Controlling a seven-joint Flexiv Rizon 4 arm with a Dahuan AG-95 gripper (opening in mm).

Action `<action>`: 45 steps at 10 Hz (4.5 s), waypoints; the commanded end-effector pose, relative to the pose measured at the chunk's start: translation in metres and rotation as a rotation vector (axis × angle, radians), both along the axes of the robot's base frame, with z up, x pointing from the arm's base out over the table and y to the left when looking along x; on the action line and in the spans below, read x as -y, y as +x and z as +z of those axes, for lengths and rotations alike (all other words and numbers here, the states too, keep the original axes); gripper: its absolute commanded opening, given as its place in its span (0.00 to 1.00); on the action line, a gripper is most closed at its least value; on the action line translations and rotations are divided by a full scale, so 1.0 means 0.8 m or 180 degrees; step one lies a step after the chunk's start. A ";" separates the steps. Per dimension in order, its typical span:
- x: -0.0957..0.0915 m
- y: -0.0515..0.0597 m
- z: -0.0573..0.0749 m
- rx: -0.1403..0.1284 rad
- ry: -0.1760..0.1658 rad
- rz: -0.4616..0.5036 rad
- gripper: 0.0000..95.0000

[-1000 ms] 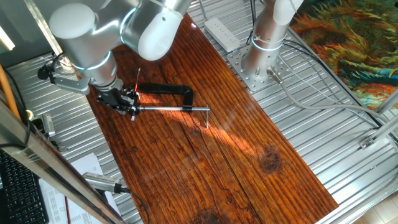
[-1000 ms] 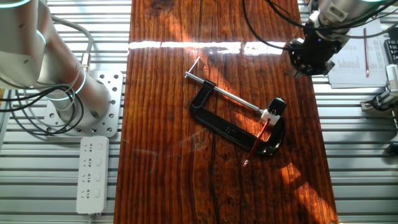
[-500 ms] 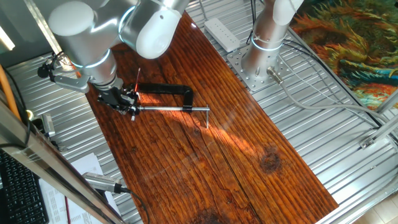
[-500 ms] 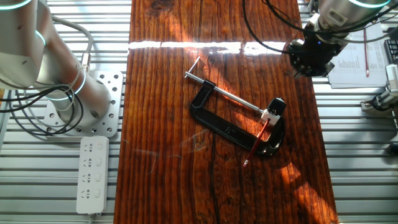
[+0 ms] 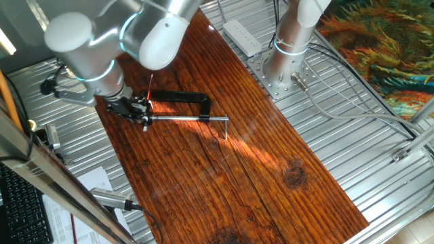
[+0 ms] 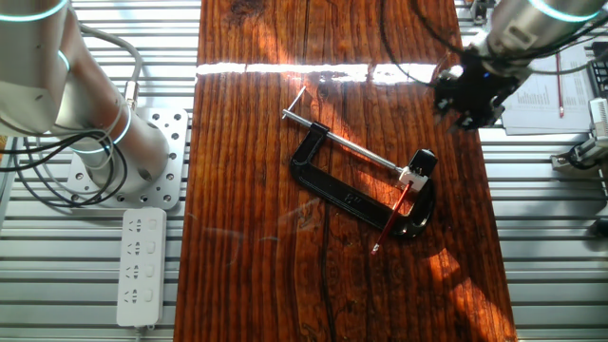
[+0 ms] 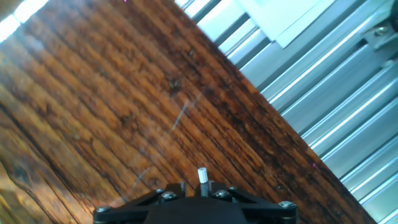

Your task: Sharpen the pencil with a pencil sharpener

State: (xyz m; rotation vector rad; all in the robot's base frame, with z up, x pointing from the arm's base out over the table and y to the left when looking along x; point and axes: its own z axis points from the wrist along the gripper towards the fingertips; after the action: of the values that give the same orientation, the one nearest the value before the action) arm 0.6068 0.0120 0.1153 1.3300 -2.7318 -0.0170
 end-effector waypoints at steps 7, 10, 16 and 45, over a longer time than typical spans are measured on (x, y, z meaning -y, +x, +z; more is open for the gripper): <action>-0.006 0.016 -0.052 0.0300 0.0051 0.0071 0.20; -0.003 0.014 -0.063 0.0307 0.0023 0.0105 0.20; -0.001 0.016 -0.086 0.0279 0.0039 0.0100 0.20; 0.004 -0.007 -0.119 0.0268 0.0010 0.0195 0.20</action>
State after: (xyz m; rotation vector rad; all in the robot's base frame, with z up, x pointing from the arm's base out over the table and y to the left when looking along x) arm 0.6011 0.0086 0.0196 1.4443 -2.7584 0.0428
